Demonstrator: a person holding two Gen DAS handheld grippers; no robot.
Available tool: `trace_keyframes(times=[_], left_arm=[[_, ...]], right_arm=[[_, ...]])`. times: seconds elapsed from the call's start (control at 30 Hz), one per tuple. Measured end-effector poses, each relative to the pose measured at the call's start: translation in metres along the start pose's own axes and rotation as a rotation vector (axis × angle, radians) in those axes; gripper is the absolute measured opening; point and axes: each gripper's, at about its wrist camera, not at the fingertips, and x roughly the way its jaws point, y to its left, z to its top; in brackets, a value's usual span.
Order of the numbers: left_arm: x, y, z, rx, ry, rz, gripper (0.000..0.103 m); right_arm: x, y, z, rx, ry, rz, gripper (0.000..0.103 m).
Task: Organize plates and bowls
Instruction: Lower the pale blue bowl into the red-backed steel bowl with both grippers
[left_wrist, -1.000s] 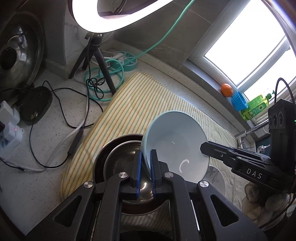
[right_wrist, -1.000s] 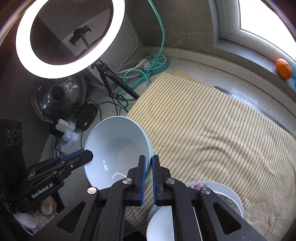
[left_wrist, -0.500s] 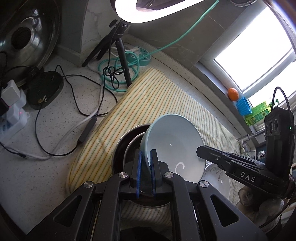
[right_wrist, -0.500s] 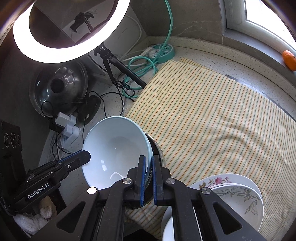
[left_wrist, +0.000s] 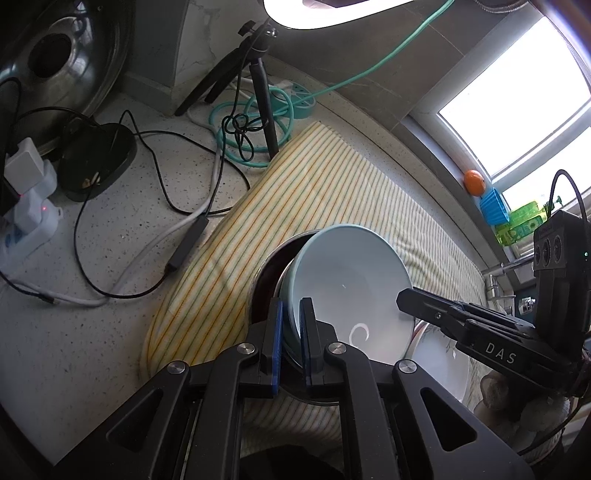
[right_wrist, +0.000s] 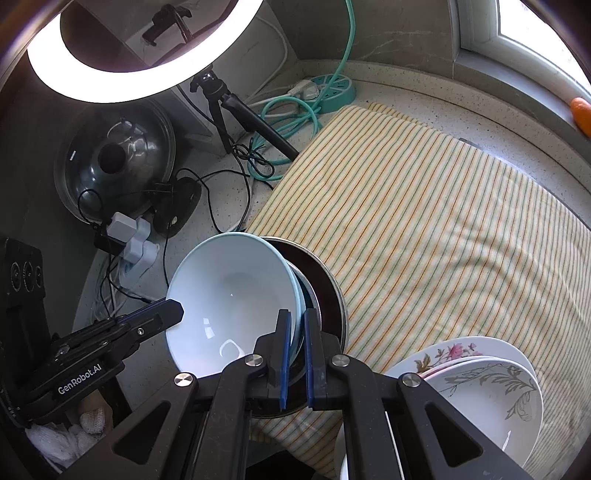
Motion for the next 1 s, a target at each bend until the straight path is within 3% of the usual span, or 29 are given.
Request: trace_keyframes(times=[0.77, 1.0], left_arm=[[0.0104, -0.0011, -0.0031, 0.029, 0.022, 0.018, 0.007], [0.0032, -0.0032, -0.0046, 0.052, -0.007, 0.046, 0.010]], right_arm=[[0.0088, -0.0030, -0.0046, -0.004, 0.027, -0.015, 0.009], [0.0009, 0.0012, -0.0065, -0.021, -0.013, -0.019, 0.010]])
